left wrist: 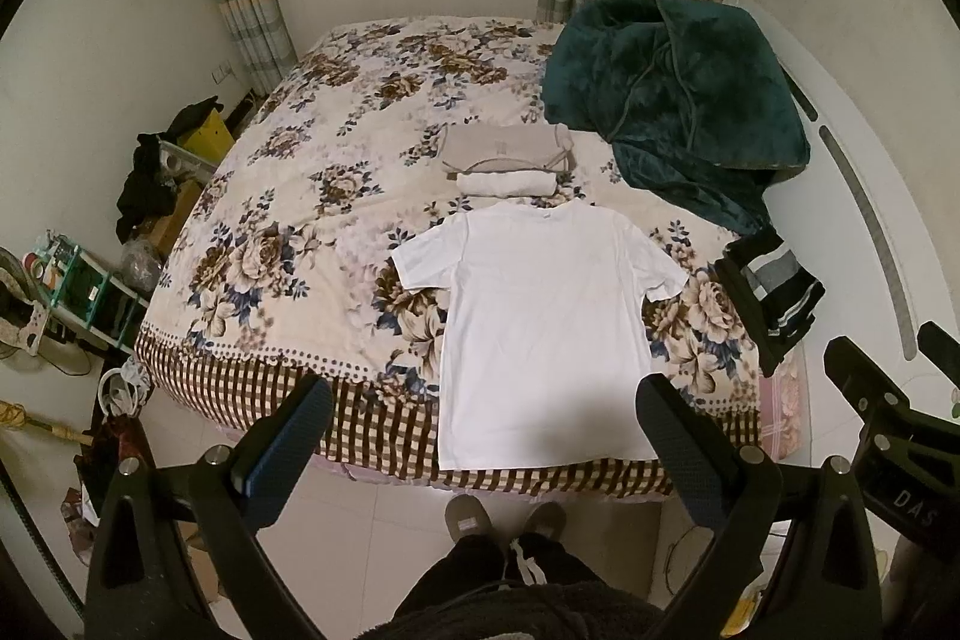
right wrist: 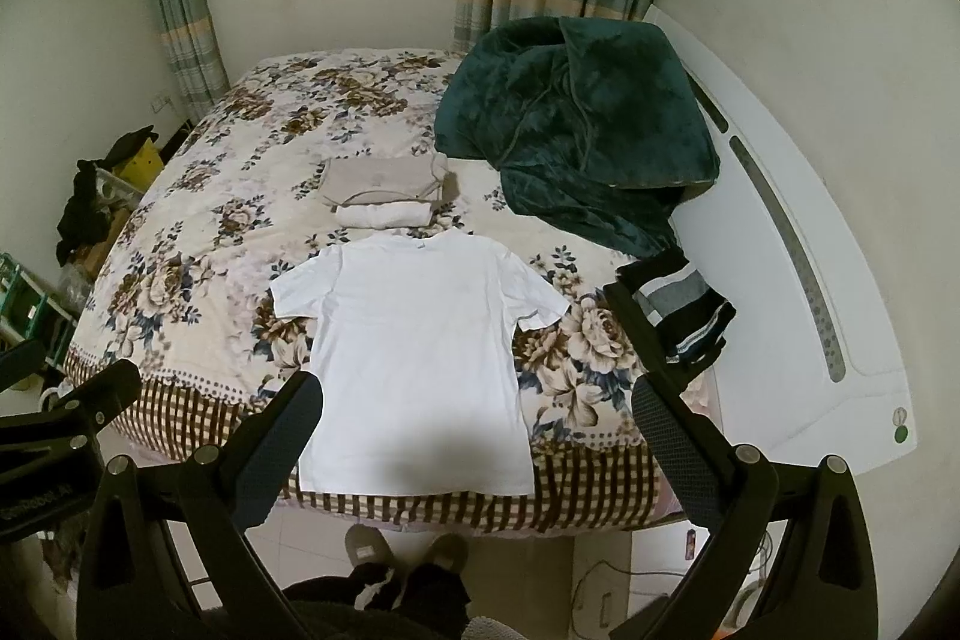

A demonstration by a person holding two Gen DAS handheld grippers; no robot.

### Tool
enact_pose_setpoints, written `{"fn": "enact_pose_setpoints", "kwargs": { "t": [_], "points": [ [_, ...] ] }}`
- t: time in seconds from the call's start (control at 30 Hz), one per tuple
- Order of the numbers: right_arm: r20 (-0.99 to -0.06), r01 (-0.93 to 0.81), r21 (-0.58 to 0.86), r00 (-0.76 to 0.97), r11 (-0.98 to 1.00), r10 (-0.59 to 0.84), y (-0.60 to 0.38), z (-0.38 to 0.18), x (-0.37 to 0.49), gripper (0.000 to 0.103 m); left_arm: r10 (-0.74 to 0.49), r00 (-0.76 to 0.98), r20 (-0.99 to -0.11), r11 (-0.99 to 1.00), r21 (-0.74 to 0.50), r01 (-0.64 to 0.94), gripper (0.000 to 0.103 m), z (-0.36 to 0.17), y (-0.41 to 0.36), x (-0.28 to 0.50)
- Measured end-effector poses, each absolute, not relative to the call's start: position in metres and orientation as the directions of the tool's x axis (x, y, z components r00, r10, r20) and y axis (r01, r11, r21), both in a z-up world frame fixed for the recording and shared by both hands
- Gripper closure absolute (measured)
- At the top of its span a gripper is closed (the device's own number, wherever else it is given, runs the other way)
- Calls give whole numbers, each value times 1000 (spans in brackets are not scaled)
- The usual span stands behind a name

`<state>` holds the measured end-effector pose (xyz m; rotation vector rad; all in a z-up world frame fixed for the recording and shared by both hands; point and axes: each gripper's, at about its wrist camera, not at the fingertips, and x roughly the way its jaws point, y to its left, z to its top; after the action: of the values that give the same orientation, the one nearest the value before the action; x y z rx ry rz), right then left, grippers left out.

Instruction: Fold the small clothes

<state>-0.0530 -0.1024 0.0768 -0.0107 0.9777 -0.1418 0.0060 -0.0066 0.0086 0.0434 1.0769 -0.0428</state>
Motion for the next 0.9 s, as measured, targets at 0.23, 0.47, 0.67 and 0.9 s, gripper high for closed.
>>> {"fn": "enact_pose_setpoints", "kwargs": {
  "t": [0.23,0.47,0.67,0.9],
  "points": [
    [-825,114,-77,551,991,-127,-101,80,-52,0,-17,474,-881,998,11,56,0,9,-10,14],
    [-822,114,-80,554,990,-130,-100,78,-55,0,-18,478,-878,999,9,53,0,18,-14,23],
    [-820,113,-80,557,990,-130,-99,77,-56,0,-18,481,-876,999,8,53,0,18,-13,23],
    [-818,103,-80,562,991,-124,-93,94,-40,0,-20,483,-875,999,6,53,0,20,-14,25]
  ]
}}
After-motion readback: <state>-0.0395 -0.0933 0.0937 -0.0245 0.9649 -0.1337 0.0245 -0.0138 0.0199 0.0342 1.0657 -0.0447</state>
